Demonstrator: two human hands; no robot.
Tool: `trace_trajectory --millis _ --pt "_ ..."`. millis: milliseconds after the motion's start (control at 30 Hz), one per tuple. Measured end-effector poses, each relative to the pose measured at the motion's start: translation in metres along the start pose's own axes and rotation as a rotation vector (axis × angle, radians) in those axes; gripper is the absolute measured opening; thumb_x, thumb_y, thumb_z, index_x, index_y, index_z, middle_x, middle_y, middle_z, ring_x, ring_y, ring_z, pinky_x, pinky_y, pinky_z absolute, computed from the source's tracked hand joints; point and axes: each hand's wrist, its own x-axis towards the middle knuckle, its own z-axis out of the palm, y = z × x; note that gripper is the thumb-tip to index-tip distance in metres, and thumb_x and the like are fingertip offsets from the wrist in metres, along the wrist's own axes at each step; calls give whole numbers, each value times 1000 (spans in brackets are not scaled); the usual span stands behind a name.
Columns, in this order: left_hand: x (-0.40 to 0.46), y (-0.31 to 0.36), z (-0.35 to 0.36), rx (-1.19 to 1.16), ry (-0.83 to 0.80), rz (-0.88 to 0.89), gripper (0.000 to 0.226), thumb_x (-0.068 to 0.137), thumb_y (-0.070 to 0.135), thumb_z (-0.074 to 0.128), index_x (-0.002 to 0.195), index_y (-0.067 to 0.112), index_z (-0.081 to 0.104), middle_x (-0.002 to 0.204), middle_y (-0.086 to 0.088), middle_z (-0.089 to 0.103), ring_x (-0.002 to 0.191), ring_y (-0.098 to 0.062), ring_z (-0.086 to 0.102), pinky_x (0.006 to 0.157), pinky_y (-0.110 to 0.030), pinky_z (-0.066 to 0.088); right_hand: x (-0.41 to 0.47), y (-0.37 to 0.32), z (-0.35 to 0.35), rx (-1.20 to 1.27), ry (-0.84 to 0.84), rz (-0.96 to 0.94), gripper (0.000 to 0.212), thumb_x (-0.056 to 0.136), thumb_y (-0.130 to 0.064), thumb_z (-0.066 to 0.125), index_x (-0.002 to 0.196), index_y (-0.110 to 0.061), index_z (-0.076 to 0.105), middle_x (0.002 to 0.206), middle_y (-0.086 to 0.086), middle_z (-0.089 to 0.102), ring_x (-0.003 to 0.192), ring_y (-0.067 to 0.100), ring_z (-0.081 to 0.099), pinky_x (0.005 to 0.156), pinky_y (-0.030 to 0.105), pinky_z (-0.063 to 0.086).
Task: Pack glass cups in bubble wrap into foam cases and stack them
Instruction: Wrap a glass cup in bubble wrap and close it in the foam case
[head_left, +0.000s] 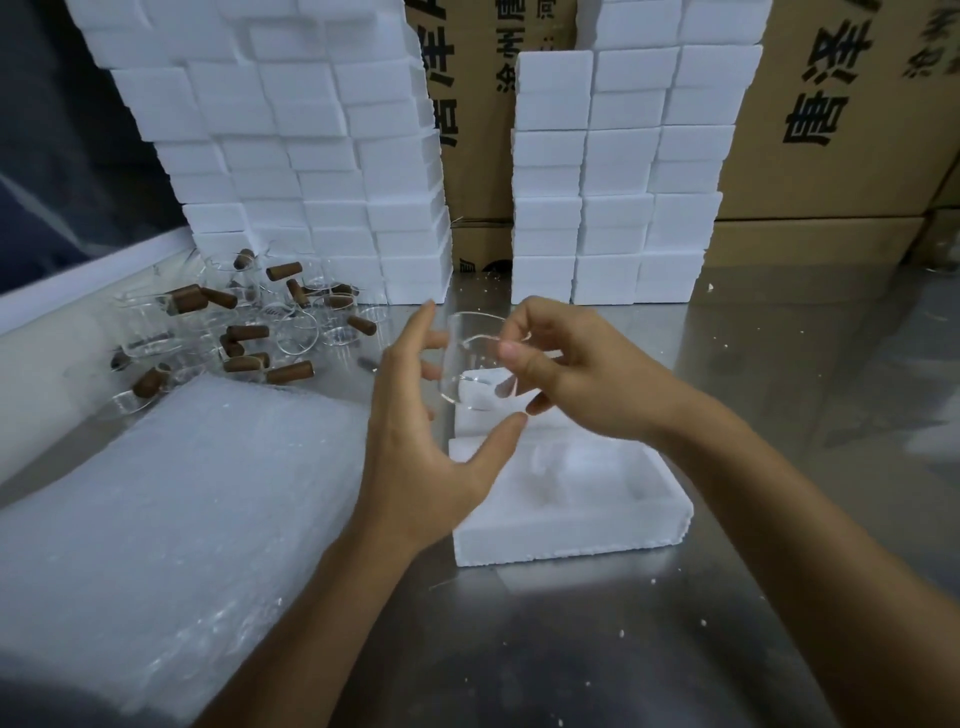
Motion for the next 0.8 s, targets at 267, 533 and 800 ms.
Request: trace_trajectory --millis 267,533,800 --pt "-11 -5 0 88 -428 -117 117 38 72 84 122 67 3 126 23 29 117 -11 45 98 -40 47 -4 8 -42 -8 44 172 42 96 -49 50 95 -8 59 107 6 71 79 19 74 74 36 62" --pt "-4 3 -10 193 -327 -62 80 64 77 64 128 42 31 117 14 45 104 -8 49 93 -40 43 -10 -1 -50 -77 28 143 66 72 -63 67 87 1 59 88 14 74 73 15 74 65 28 59" --pt "22 2 -48 951 27 -391 16 90 13 58 104 11 67 103 -14 66 91 -37 60 79 -45 41 -8 -4 -49 34 47 152 60 64 -64 69 103 -20 55 102 7 74 70 17 72 67 30 59"
